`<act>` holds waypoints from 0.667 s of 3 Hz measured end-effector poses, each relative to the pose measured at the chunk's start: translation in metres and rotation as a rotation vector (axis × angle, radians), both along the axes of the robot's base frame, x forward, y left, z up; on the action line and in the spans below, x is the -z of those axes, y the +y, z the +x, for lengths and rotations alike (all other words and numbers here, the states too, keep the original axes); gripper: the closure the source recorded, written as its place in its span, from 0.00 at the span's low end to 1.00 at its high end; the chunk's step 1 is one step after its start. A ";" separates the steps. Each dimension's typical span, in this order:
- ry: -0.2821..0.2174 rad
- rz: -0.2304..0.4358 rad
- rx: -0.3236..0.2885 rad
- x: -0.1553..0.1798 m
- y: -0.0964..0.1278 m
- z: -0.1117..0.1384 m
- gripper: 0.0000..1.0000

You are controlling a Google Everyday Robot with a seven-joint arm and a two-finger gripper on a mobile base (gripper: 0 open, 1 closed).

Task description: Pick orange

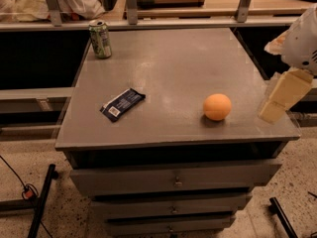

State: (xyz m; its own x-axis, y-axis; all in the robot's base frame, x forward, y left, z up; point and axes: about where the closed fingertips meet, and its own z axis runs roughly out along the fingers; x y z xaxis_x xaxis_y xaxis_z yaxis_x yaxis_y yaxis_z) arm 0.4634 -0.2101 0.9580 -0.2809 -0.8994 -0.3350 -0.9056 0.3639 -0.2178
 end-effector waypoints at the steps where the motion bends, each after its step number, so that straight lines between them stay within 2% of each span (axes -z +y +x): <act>1: 0.004 0.083 0.026 0.014 0.004 0.016 0.00; 2: 0.007 0.163 0.044 0.030 0.006 0.031 0.00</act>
Offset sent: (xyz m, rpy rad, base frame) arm 0.0476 0.0059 -0.0465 0.2605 0.0099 -0.0725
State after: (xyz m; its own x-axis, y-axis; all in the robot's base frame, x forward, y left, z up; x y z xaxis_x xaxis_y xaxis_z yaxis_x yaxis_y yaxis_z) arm 0.4939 -0.2036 0.9284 -0.3220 -0.8197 -0.4736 -0.8891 0.4337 -0.1462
